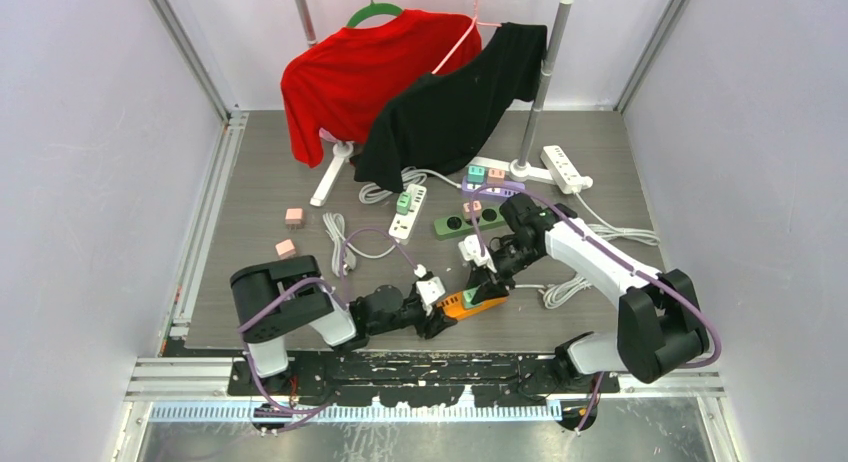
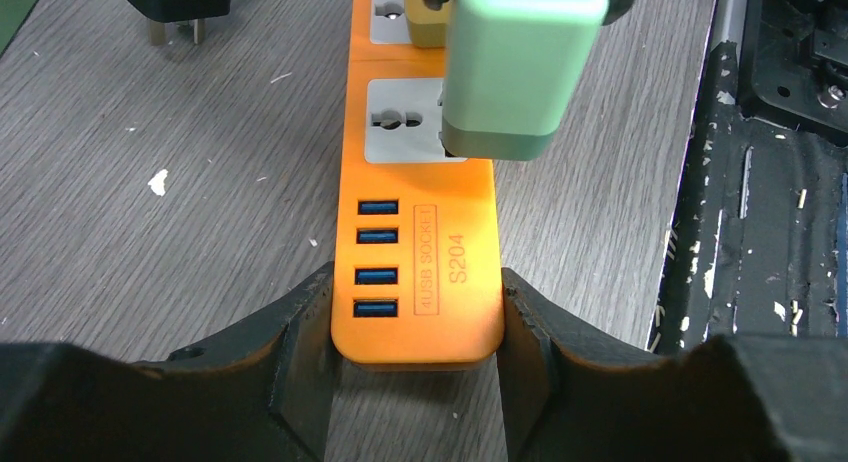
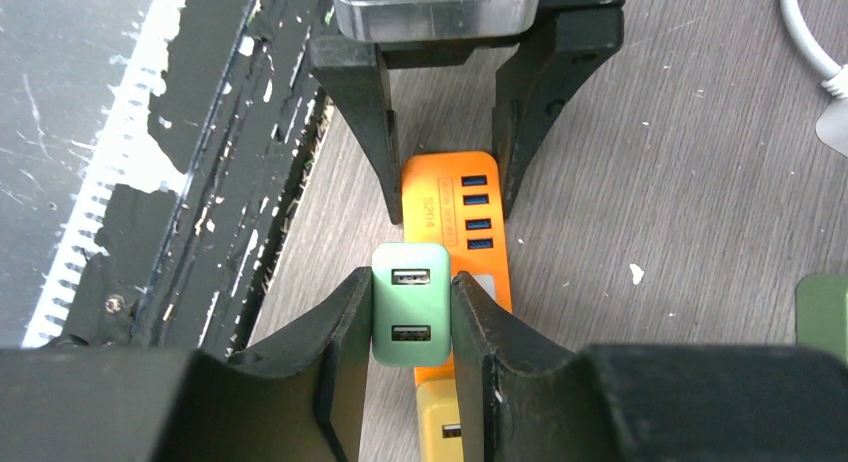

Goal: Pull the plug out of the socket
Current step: Remove the plug from the socket.

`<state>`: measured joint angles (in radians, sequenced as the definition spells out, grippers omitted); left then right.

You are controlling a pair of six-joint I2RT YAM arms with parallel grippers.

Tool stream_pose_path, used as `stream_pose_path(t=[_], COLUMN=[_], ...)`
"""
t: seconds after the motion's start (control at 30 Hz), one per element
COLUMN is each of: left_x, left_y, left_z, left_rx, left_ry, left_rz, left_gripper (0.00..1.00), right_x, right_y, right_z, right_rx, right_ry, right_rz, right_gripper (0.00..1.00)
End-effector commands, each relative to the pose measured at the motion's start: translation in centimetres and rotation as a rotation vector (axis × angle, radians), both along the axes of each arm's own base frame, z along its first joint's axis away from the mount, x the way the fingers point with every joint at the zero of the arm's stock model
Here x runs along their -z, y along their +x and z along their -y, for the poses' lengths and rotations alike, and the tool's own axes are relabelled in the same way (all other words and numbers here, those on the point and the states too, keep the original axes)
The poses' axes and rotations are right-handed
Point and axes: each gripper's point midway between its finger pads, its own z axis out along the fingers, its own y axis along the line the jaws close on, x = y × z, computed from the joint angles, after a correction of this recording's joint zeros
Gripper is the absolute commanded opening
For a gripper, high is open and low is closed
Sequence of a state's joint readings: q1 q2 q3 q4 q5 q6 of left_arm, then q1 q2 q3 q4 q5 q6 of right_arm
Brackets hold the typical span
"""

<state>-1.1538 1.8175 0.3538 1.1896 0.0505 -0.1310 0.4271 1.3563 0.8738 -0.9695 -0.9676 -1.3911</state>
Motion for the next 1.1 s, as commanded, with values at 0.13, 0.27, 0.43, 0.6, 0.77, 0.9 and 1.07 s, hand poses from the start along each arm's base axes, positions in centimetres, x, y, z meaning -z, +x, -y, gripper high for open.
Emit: stream_pose_path(t=[0.13, 0.27, 0.43, 0.6, 0.77, 0.9, 1.07], left_x=[3.4, 2.0, -0.6, -4.0, -8.6, -12.2, -15.4], left_y=[-0.4, -0.2, 0.1, -0.2, -0.2, 0.5, 1.5], left_z=[-2.4, -2.2, -2.3, -2.9, -4.4, -5.9, -7.3], left_rx=[-0.041, -0.056, -0.077, -0.077, -0.137, -0.224, -0.327], left_ry=[0.195, 0.188, 0.168, 0.158, 0.103, 0.057, 0.005], left_rz=[-0.115, -0.128, -0.122, -0.125, -0.132, -0.146, -0.179], left_gripper=[0.21, 0.6, 0.76, 0.79, 0.8, 0.84, 0.91], right_x=[-5.0, -6.7, -8.4, -9.2, -9.3, -8.6, -7.9], right_y=[0.4, 1.8, 3.4, 5.9, 9.3, 10.1, 10.4], right_z=[-1.2, -1.3, -1.4, -1.9, -2.2, -2.2, -2.3], right_rx=[0.057, 0.188, 0.306, 0.483, 0.726, 0.788, 0.816], right_ry=[0.185, 0.228, 0.28, 0.288, 0.279, 0.247, 0.223], right_rz=[-0.066, -0.194, -0.313, -0.499, -0.666, -0.774, -0.84], right_gripper=[0.01, 0.01, 0.01, 0.01, 0.01, 0.01, 0.01])
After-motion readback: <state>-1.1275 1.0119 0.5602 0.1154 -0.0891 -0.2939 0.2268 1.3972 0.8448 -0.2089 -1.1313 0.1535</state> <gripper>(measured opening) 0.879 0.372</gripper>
